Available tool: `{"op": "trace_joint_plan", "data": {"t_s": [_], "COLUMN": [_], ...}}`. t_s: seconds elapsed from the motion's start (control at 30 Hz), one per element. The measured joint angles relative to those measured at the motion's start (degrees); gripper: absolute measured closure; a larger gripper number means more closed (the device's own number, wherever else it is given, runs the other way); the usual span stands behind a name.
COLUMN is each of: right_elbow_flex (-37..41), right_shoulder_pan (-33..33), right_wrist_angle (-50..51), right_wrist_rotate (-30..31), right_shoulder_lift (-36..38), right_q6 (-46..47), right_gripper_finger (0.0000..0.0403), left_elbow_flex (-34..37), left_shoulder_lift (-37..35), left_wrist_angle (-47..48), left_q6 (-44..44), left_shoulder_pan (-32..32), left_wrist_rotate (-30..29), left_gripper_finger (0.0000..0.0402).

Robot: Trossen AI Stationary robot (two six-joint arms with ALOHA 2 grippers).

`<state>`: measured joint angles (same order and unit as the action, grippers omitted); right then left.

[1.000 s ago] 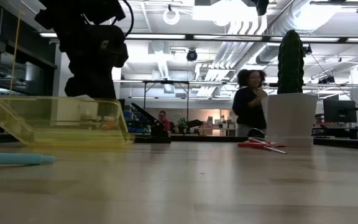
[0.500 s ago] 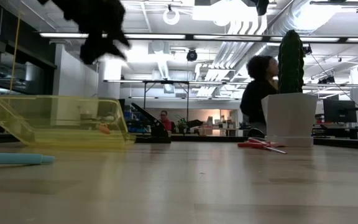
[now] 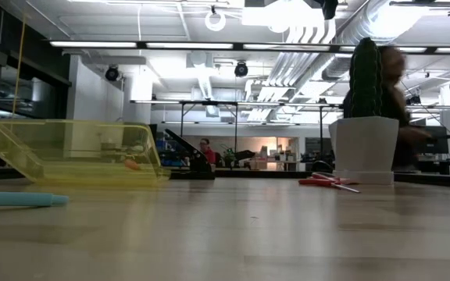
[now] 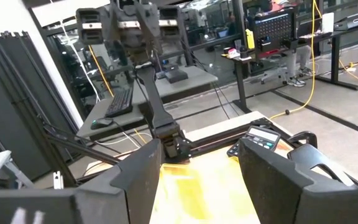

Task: Pack school essentials
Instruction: Put the red scissors into the yellow supply box

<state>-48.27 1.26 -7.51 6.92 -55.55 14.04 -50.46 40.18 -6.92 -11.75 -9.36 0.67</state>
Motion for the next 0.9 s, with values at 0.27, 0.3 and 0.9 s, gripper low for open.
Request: {"op": "trace_joint_plan", "data": {"t_s": [0.27,0.3,0.9], "right_elbow_flex": [0.0,0.0,-0.1], "right_shoulder_pan": [0.0,0.0,1.4], "right_wrist_angle": [0.0,0.0,29.0], "right_wrist_rotate": [0.0,0.0,9.0], "right_shoulder_lift": [0.0,0.0,-8.1], "right_q6": [0.0,0.3,36.4], "right_gripper_finger": [0.0195,0.0195,0.0195], "left_elbow_flex": [0.1,0.1,0.1], "left_shoulder_lift": [0.8,0.9,1.4], "left_wrist_angle": [0.2,0.1,0.2], "left_q6": [0.9,0.9,0.9], "left_shoulder_pan": [1.3,1.3,1.3], "left_wrist_rotate": [-0.3,-0.4,-1.0], "left_gripper_finger": [0.0261,0.0261,0.0261]}}
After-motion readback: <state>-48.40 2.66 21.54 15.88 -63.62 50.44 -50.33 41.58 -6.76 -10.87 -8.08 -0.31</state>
